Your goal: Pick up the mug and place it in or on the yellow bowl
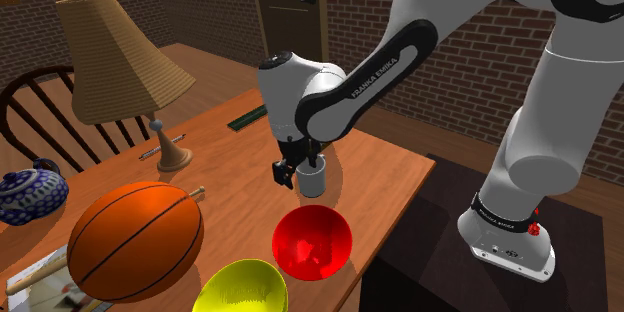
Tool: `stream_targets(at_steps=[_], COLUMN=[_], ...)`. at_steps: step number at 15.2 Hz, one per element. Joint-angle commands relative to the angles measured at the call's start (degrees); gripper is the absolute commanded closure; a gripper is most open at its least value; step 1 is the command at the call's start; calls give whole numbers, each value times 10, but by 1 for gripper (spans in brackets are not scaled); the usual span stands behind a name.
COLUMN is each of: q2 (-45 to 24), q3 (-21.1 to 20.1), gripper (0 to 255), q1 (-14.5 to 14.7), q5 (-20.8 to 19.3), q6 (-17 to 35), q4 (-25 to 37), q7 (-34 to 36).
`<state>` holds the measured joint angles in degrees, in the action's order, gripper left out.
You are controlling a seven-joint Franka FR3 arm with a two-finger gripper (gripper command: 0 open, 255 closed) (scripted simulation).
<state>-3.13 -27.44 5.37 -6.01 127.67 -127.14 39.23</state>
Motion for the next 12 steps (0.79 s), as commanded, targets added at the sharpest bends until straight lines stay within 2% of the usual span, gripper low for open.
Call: stream_targets(at_steps=[1,9,10,12], q2=[-10,-13,-13,-13], q3=[1,1,1,1], gripper=[0,0,255,255], q1=[0,1,1,1], q5=[-7,-10,-10,-10], q6=[16,20,20,20], q4=[-7,-9,-9,-9], q7=[6,7,7,7])
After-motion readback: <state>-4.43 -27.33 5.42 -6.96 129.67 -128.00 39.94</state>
